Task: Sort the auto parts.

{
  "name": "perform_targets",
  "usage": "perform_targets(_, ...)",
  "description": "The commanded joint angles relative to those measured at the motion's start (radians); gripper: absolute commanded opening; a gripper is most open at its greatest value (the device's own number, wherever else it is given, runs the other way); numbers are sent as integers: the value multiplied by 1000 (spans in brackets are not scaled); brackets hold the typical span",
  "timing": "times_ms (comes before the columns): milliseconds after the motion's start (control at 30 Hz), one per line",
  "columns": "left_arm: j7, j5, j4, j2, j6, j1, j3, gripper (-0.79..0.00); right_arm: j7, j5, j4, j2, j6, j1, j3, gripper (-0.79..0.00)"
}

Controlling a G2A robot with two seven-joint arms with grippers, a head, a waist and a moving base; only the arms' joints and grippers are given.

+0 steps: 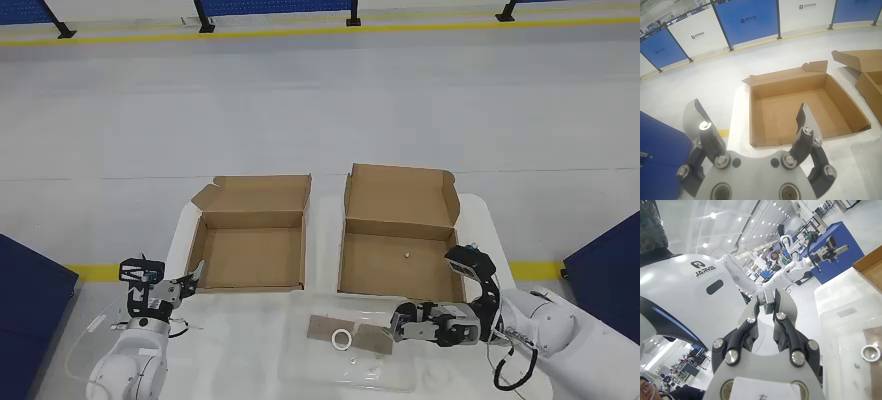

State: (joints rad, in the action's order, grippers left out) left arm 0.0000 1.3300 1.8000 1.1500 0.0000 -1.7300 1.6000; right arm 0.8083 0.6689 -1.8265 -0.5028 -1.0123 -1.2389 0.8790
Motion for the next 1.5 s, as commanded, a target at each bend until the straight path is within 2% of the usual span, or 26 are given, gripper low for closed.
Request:
perform_targets(0,0,0,0,0,0,0,0,0,0,-2,2,0,0,0,0,-785)
perform_targets(233,0,0,0,0,0,0,0,0,-12,35,-29,-6,4,-7,8,-785)
perform_targets(733,0,0,0,0,0,0,0,0,51,292,-154,-13,52,2,4,-785)
perform_targets(1067,0,0,0,0,0,0,0,0,49,301,-154,-14,59,5,9,-785)
perform_targets(1167,0,0,0,0,0,0,0,0,31,323,-181,-23,59,-3,16,-785)
perform_targets(1467,0,0,0,0,0,0,0,0,108,494,-229,-52,109,2,49,-785)
